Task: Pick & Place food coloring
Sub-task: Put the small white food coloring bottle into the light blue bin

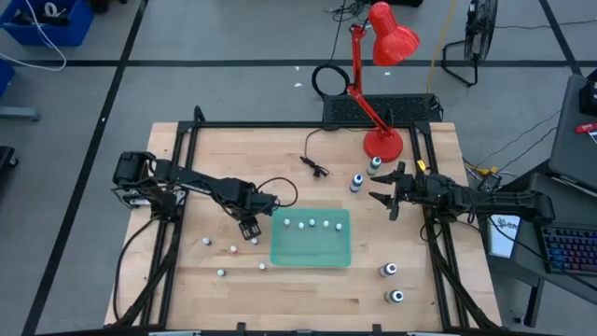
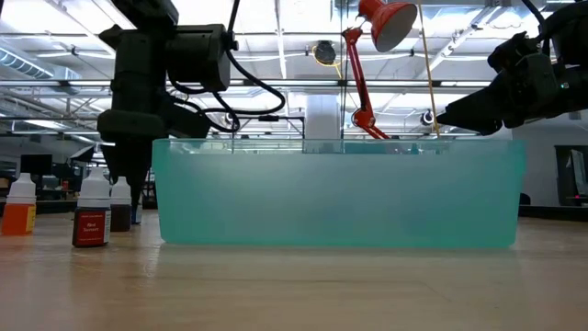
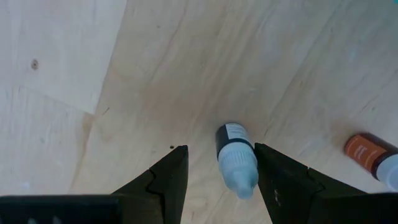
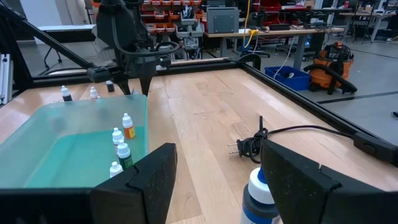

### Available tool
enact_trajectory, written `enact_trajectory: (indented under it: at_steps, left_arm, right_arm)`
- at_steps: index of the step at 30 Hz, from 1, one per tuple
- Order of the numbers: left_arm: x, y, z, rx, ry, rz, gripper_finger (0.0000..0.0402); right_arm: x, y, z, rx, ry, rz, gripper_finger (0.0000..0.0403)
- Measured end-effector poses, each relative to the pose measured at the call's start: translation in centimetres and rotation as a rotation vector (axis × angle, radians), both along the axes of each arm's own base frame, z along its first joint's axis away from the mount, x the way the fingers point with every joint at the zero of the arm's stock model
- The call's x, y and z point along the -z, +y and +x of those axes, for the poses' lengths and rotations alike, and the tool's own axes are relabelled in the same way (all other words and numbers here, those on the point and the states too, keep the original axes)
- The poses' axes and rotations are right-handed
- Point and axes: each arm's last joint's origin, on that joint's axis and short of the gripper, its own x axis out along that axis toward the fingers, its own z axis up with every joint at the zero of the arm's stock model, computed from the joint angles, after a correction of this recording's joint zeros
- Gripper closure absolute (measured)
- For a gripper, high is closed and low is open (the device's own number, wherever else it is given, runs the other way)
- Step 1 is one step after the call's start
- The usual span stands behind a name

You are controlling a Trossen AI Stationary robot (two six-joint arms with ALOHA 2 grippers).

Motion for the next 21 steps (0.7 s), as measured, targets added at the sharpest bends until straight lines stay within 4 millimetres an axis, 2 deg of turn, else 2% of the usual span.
enact_trajectory:
  at_steps: [8,21]
  left_arm:
    - [0.0,0.0,-0.1,0.007,0.003,0.001,0.0218]
    - [-1.7,0.1,-0.2,0.001,-0.093,0.015,0.0218]
  right_arm:
    - [0.0,0.0,0.0,0.000,0.000,0.000,0.0181]
    - [0.0,0.0,0.0,0.000,0.000,0.000,0.0181]
